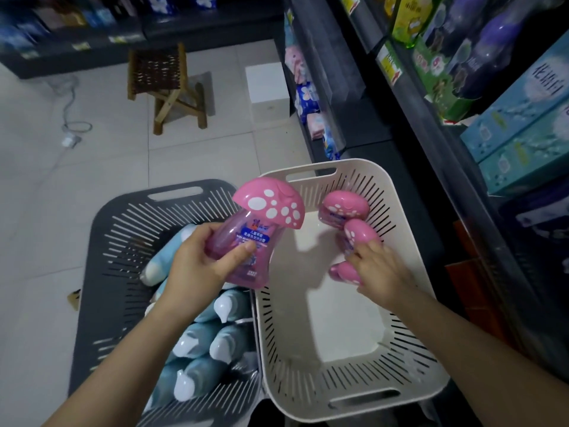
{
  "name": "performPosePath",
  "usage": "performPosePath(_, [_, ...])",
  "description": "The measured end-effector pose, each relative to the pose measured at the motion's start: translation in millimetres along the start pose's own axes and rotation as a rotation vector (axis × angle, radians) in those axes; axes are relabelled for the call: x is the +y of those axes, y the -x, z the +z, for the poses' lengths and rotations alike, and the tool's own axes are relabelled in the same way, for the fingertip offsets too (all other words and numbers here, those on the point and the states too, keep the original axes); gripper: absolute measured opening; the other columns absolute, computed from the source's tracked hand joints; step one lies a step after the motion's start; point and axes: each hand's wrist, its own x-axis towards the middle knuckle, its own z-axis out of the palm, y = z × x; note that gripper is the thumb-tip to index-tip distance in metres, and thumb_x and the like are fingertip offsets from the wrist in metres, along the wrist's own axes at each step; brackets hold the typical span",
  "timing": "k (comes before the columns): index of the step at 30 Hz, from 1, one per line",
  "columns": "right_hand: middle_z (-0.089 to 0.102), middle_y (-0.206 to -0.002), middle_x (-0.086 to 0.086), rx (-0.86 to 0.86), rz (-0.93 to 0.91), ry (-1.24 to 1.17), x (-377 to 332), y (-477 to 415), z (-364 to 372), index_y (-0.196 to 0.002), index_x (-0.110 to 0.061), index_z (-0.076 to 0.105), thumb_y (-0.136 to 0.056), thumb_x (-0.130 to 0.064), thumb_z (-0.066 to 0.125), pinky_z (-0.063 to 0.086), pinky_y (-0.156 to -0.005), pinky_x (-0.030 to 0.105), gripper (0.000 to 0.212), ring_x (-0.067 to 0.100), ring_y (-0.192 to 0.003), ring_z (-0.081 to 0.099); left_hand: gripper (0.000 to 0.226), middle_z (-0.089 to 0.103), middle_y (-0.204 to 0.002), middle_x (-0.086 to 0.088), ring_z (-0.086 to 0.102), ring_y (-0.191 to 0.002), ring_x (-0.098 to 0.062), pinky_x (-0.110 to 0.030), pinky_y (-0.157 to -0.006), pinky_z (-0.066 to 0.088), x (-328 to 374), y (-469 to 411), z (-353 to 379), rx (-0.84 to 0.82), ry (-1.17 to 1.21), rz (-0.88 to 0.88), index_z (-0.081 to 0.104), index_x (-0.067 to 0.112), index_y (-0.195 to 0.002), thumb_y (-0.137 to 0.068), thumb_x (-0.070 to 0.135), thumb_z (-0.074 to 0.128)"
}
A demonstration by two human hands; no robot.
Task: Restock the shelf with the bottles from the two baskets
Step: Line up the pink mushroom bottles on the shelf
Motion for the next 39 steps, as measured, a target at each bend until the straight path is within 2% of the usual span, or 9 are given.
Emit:
performPosePath(5, [0.063,-0.081,0.001,0.068,0.009,0.016,-2.6,1.9,5.5,-0.079,-0.021,0.07,-0.038,-0.021,0.08,0.046,-0.064,0.036,0.042,0.027,-0.078,0.059,0.045,0.073,-0.086,0.003,0.07,-0.08,-0.02,-0.045,-0.076,0.057,-8.3,8.0,-3.3,0.023,0.04,-0.03,0.061,0.024,-0.094,-0.062,0.044,0.085])
performPosePath(10, [0.057,-0.106,-0.004,0.052,0.057,-0.172,-11.5,12.0,-14.5,-0.106,-0.03,0.063,-0.062,-0.033,0.068,0.039,-0.085,0.036,0.045,0.025,-0.106,0.049,0.047,0.071,-0.084,0.006,0.069,-0.078,-0.017,-0.047,-0.076,0.057,-1.2,18.1,-8.8,0.036,0.007,-0.029,0.062,0.026,-0.094,-0.057,0.05,0.079])
performPosePath(16, [0.052,-0.106,-0.006,0.093,0.153,-0.598,-22.8,25.9,-69.9,-0.107,-0.034,0.063,-0.054,-0.049,0.066,0.049,-0.087,0.037,0.055,0.021,-0.101,0.055,0.029,0.069,-0.088,-0.007,0.068,-0.08,-0.031,-0.048,-0.076,0.057,38.8,36.0,-13.5,0.039,0.012,-0.015,0.059,0.024,-0.092,-0.07,0.033,0.076])
performPosePath(20, [0.051,-0.113,-0.005,0.2,0.202,-0.774,-23.8,43.3,-118.2,-0.114,-0.025,0.065,-0.052,-0.036,0.075,0.048,-0.089,0.03,0.064,0.019,-0.101,0.058,0.026,0.07,-0.088,-0.005,0.069,-0.08,-0.027,-0.04,-0.072,0.059,67.5,46.3,-20.6,0.041,0.003,0.051,0.058,0.028,-0.09,-0.07,0.034,0.074])
performPosePath(24, [0.054,-0.104,-0.005,0.29,0.241,-0.9,-21.3,71.6,-171.0,-0.111,-0.023,0.065,-0.057,-0.016,0.084,0.044,-0.071,0.017,0.058,0.014,-0.09,0.058,0.031,0.071,-0.087,-0.001,0.07,-0.08,-0.018,-0.03,-0.071,0.057,96.5,55.3,-27.9,0.02,0.033,0.11,0.059,0.028,-0.09,-0.069,0.043,0.076])
performPosePath(28, [0.061,-0.101,-0.007,0.411,0.267,-0.971,-25.3,103.4,-216.1,-0.109,-0.026,0.064,-0.056,-0.017,0.086,0.047,-0.064,0.012,0.059,0.01,-0.085,0.06,0.064,0.072,-0.092,-0.003,0.07,-0.083,-0.02,-0.042,-0.079,0.057,121.7,59.0,-36.0,-0.03,0.079,0.137,0.062,0.021,-0.101,-0.056,0.065,0.072])
performPosePath(32, [0.059,-0.108,-0.007,0.506,0.312,-0.92,-37.9,142.2,-248.5,-0.116,-0.032,0.059,-0.054,-0.028,0.084,0.053,-0.08,0.027,0.067,0.013,-0.095,0.06,0.053,0.072,-0.094,-0.009,0.071,-0.082,-0.024,-0.037,-0.071,0.059,148.6,62.8,-39.4,-0.139,0.125,0.203,0.06,0.014,-0.104,-0.067,0.05,0.071])
performPosePath(36, [0.058,-0.109,-0.009,0.608,0.397,-0.892,-61.6,189.8,-270.0,-0.118,-0.031,0.059,-0.056,-0.027,0.083,0.046,-0.08,0.02,0.066,0.01,-0.097,0.058,0.049,0.071,-0.092,-0.007,0.07,-0.078,-0.019,-0.024,-0.065,0.055,174.1,76.0,-47.9,-0.272,0.1,0.317,0.059,0.014,-0.102,-0.069,0.046,0.074])
performPosePath(39, [0.057,-0.106,-0.013,0.698,0.481,-0.897,-86.8,227.2,-278.5,-0.116,-0.029,0.061,-0.056,-0.025,0.085,0.045,-0.082,0.02,0.065,0.008,-0.096,0.057,0.044,0.069,-0.093,-0.01,0.068,-0.079,-0.022,-0.029,-0.071,0.056,190.4,89.4,-51.4,-0.346,0.102,0.432,0.058,0.018,-0.097,-0.069,0.043,0.08])
